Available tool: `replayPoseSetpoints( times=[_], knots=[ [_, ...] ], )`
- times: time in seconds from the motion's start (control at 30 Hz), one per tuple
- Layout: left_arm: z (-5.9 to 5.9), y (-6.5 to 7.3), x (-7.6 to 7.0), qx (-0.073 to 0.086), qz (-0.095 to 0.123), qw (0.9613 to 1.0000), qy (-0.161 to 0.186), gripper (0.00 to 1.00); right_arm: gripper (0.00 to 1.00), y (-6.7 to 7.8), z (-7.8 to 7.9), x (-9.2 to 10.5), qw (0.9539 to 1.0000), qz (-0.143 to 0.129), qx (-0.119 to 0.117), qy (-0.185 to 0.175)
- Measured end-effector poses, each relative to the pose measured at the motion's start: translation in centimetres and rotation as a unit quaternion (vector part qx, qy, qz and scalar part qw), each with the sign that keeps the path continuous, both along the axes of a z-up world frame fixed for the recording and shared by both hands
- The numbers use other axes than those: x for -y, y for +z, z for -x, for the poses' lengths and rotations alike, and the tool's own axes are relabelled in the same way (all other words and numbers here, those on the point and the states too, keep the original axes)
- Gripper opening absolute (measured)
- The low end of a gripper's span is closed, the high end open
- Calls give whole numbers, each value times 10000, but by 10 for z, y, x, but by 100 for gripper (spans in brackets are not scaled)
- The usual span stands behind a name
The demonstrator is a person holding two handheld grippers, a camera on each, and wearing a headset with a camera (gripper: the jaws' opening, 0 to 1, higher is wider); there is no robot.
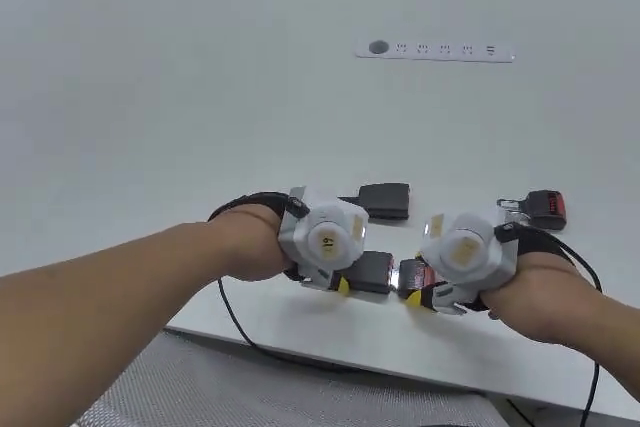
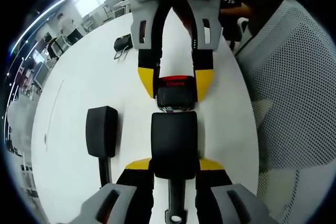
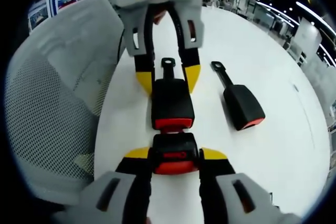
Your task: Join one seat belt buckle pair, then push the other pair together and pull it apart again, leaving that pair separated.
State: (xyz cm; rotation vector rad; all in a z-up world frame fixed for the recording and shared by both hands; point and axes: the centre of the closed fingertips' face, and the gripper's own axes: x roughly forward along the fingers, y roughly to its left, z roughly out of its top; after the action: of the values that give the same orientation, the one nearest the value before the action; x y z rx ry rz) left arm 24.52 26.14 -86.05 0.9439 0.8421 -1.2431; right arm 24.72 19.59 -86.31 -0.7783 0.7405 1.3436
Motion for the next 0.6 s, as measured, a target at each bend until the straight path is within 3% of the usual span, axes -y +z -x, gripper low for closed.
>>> replayPoseSetpoints(
  times=[0.3,0.6],
  knots=[
    [-1,0,0,-9,23,10000,16,31,34,1,1,-1,9999,-105,3,-4],
    [-3,0,0,-132,-135,9998,99,32,35,1,2,-1,10000,-50,0,-67]
  ],
)
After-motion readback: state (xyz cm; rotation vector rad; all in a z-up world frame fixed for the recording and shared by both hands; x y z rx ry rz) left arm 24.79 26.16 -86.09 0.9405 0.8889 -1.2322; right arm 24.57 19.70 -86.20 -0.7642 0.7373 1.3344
